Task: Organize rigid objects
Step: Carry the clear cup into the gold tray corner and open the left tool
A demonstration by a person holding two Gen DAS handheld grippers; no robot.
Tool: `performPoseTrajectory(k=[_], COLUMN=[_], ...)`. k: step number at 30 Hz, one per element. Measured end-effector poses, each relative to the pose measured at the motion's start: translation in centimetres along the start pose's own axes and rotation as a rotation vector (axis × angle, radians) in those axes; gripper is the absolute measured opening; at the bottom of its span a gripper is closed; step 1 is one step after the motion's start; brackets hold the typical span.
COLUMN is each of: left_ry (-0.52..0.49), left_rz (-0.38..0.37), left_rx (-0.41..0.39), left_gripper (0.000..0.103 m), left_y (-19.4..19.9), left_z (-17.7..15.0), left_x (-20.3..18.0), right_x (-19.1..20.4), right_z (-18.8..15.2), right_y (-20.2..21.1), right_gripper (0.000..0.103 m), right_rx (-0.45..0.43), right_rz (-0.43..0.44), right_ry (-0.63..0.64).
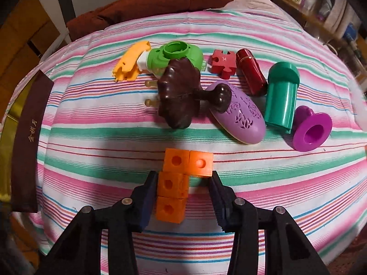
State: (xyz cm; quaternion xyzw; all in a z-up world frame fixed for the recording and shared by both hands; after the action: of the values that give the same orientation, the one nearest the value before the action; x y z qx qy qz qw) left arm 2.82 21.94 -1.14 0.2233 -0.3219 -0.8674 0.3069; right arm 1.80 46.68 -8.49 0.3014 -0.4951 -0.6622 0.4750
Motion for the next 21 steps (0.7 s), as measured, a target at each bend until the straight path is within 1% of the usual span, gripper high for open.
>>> performPoseTrajectory(k=[3, 6, 10, 12, 14, 16, 19, 21], left_ry=[0.031, 0.094, 0.156, 0.187, 0.206, 0.231, 0.272, 0.292], left_rz=[0.044, 0.099, 0.203, 0.258, 0.337, 0.397, 0.454, 0.478], left_rx=[-0.025, -0.040, -0.056, -0.046, -0.047, -0.038, -0.018, 0.000], left_gripper=[0.061, 0.061, 0.060, 0.060, 0.060, 0.060, 0.060, 0.060], left_y=[1.5, 2.9, 4.6, 4.9, 5.2, 5.1, 4.7, 4.1], left_z=[0.3, 0.3, 0.1, 0.0, 0.0, 0.2, 0.3, 0.4], left_x=[2.2, 5.5, 10.6, 13.4, 16.1, 18.7, 22.6, 24.9], right_x=[-0.4, -0.4, 1.5, 1.4, 1.7, 1.8, 2.3, 2.4], right_z=[0.0, -0.2, 0.6, 0.5, 0.6, 0.5, 0.6, 0.6], right_y=[0.1, 0.3, -0.8, -0.6, -0.7, -0.6, -0.8, -0.8], right_gripper=[0.046, 0.046, 0.045, 0.045, 0.045, 0.045, 0.045, 0.045], right_rx=[-0.004, -0.005, -0.012, -0.017, -0.022, -0.027, -0.034, -0.036], right_rz=[-0.003, -0.006, -0.034, -0.044, -0.053, -0.060, -0.074, -0.075], right_ry=[0.000, 0.001, 0.033, 0.044, 0.053, 0.063, 0.081, 0.083])
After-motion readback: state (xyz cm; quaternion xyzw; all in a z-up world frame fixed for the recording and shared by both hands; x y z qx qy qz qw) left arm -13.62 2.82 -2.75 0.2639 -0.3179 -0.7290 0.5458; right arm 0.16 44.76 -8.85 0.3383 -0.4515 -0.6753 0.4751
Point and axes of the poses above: each gripper's, at about its wrist camera, not at the fingertips, and y roughly against the way its jaws point, x to its left, z to its top, the point moved 1 cm from there along -y, roughly the way its jaws point
